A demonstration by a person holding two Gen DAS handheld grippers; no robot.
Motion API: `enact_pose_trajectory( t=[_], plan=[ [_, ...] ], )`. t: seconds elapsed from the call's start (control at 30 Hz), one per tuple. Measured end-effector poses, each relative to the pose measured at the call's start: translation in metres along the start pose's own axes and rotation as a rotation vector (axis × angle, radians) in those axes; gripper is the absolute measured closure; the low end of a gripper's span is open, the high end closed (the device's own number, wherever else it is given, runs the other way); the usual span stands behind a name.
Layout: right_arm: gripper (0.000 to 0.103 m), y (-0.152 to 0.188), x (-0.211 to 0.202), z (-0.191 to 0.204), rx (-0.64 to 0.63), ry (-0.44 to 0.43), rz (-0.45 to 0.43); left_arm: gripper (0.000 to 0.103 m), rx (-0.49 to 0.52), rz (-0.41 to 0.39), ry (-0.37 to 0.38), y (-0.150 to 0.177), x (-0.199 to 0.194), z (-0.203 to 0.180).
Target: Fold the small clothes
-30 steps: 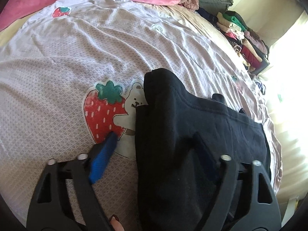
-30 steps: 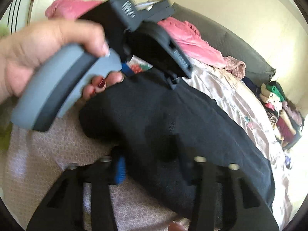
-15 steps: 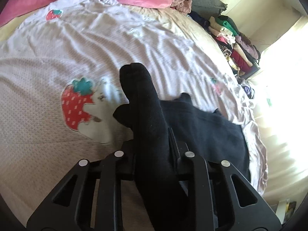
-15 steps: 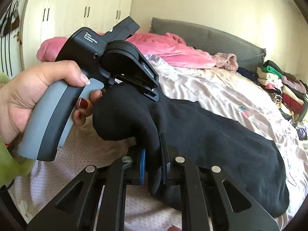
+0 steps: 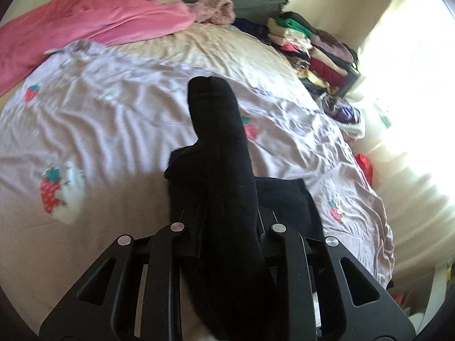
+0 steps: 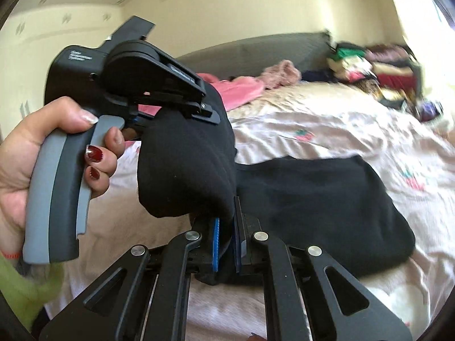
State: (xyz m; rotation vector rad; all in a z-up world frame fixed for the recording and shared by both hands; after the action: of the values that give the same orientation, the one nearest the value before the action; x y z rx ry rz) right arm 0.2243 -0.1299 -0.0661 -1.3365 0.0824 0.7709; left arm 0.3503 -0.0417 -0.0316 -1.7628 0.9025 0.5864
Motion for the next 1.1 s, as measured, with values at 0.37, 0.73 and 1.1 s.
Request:
enact_pose_trajectory(
  t=[0.37,0.73,1.1],
  plan=[
    [0.096,0.023,-0.017,-0.063,0.279,-0.012,0.038,0.087,0.097,0.087,-0.081,0.020,0.056,-0.070],
    [0.096,0.034,-0.023,-0.105,0.427,0.011,0.064,0.080,0.067,0.130,-0.062,0.039,0.103,-0.096],
    [0.077,0.053,-0.026,-0.147,0.677,0.003,0.137,0.040,0.065,0.042,0.120,0.036,0.058,-0.071]
  ],
)
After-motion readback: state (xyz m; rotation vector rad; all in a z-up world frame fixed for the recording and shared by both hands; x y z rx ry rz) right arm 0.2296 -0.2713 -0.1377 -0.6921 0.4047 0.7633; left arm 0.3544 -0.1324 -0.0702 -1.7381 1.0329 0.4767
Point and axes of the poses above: each gripper's, at about its wrist camera, not at the fingertips, and x roughly the way its jaws point, z to its left, y to its underside, the point moved 9 cm from there along x, roughly the way its jaws point, and after that the axes turned 2 degrees about z, right-handed, at the moved point
